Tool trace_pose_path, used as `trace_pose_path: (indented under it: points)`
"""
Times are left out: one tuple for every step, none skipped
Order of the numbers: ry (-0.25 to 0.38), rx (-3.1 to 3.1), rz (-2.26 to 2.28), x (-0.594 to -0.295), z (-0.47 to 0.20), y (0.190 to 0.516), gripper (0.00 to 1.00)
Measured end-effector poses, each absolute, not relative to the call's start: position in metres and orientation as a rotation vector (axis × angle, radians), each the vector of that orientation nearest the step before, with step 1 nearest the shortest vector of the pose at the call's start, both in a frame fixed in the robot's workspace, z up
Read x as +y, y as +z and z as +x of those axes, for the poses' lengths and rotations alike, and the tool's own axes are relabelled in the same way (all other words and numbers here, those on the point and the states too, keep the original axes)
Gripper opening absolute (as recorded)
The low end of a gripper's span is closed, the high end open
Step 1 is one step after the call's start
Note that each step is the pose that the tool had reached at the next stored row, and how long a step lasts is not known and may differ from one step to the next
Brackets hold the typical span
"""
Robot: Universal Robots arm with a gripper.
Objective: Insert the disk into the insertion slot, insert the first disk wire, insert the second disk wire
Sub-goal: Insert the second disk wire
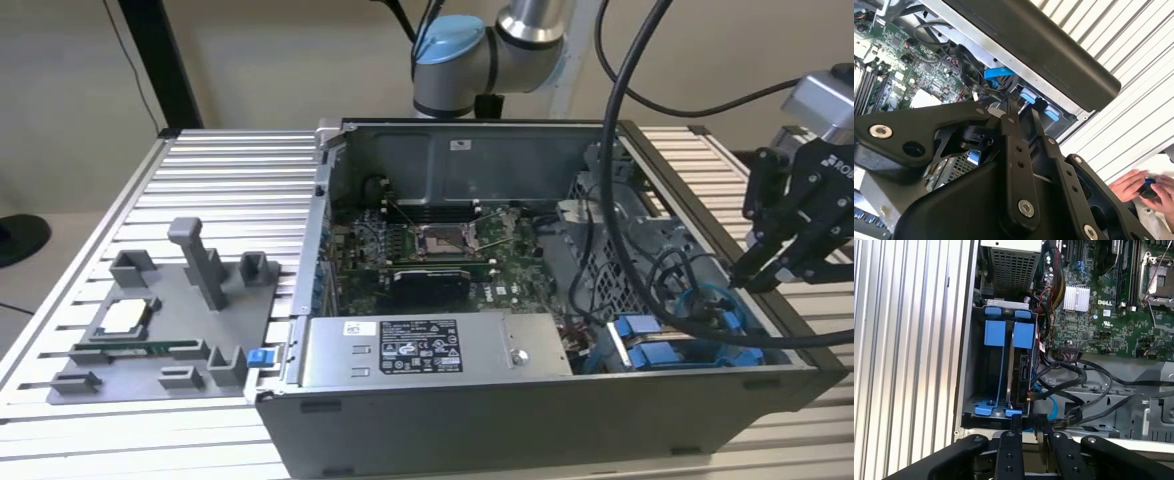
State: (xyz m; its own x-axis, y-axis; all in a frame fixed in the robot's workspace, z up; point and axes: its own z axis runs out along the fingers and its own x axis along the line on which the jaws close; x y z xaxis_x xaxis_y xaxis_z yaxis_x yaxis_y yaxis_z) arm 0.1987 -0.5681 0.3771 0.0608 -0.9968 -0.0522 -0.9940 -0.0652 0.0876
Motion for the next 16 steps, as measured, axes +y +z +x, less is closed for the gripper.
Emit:
trace_pose_path:
  points:
    - [-0.153, -2.128, 2.267, -0.5680, 0.1987, 0.3767, 1.00]
    - [-0.154, -2.128, 2.267, -0.5680, 0.1987, 0.3761, 1.00]
    - [-0.155, -2.128, 2.266, -0.5681, 0.1987, 0.3754, 1.00]
    - [-0.157, -2.127, 2.265, -0.5681, 0.1987, 0.3748, 1.00]
    - [-0.158, -2.126, 2.265, -0.5681, 0.1987, 0.3742, 1.00]
    - [-0.160, -2.125, 2.264, -0.5681, 0.1987, 0.3735, 1.00]
    - [-0.162, -2.124, 2.263, -0.5681, 0.1987, 0.3729, 1.00]
    - [-0.164, -2.123, 2.262, -0.5681, 0.1987, 0.3723, 1.00]
    - [-0.166, -2.123, 2.261, -0.5681, 0.1987, 0.3718, 1.00]
    - [-0.168, -2.122, 2.259, -0.5681, 0.1987, 0.3713, 1.00]
    - [-0.170, -2.121, 2.258, -0.5681, 0.1987, 0.3710, 1.00]
    - [-0.171, -2.120, 2.257, -0.5681, 0.1987, 0.3709, 1.00]
    - [-0.172, -2.120, 2.257, -0.5681, 0.1986, 0.3707, 1.00]
    - [-0.173, -2.119, 2.257, -0.5681, 0.1987, 0.3705, 1.00]
    - [-0.175, -2.119, 2.256, -0.5681, 0.1987, 0.3703, 1.00]
    - [-0.177, -2.118, 2.255, -0.5681, 0.1987, 0.3701, 1.00]
